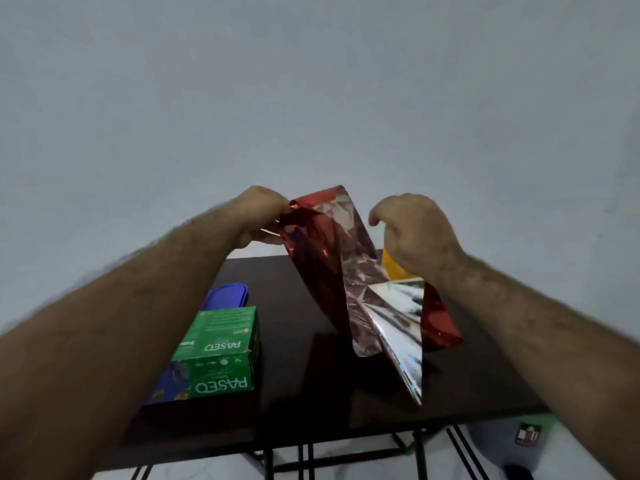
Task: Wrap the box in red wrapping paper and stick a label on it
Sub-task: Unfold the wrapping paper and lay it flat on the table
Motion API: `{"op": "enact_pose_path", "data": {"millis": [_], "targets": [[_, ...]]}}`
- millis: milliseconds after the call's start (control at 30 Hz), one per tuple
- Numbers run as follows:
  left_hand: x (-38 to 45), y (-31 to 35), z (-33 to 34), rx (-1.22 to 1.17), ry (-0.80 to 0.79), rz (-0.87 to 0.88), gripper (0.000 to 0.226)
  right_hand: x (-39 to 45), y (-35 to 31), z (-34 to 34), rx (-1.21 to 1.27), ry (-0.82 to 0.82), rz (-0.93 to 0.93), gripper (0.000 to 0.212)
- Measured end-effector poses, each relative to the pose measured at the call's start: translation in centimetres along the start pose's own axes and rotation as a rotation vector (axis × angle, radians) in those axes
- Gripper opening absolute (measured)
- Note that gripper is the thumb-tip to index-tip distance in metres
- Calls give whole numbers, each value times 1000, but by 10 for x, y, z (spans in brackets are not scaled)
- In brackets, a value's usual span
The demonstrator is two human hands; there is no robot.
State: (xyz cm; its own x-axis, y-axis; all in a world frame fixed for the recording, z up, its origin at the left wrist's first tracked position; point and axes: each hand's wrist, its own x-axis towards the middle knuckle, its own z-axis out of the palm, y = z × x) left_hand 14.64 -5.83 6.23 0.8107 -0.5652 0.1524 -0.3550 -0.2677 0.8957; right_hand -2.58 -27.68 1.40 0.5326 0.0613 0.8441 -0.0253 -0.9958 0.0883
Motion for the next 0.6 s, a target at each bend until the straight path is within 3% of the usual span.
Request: {"op": "enact_pose_path", "data": {"millis": [67, 133, 167, 200, 233, 300, 367, 467, 600], "targets": [[10, 7, -9, 15, -123, 9, 17, -1, -15, 4, 128, -17, -17, 34], [16, 16, -12, 23, -262, 48, 18, 4, -23, 7, 319, -136, 272, 85], [18, 21, -13, 6, -309, 68, 18, 7, -22, 11, 410, -214, 445, 104], [21, 25, -14, -17, -340, 84, 17, 10, -17, 17, 525, -279, 594, 108], [24, 28, -15, -25, -350, 90, 15, 13, -12, 22, 630, -315, 709, 101], [34, 27, -17, 76, -293, 87, 11, 16, -1, 35, 709, -311, 837, 65], [49, 21, -17, 324, -131, 57, 30, 21, 5, 45, 681, -326, 879, 34], [56, 14, -12, 536, 69, 84, 82, 30, 10, 47, 745, -352, 982, 17], [51, 13, -7, 595, -90, -90, 113, 44, 28, 59, 854, -431, 1193, 13]]}}
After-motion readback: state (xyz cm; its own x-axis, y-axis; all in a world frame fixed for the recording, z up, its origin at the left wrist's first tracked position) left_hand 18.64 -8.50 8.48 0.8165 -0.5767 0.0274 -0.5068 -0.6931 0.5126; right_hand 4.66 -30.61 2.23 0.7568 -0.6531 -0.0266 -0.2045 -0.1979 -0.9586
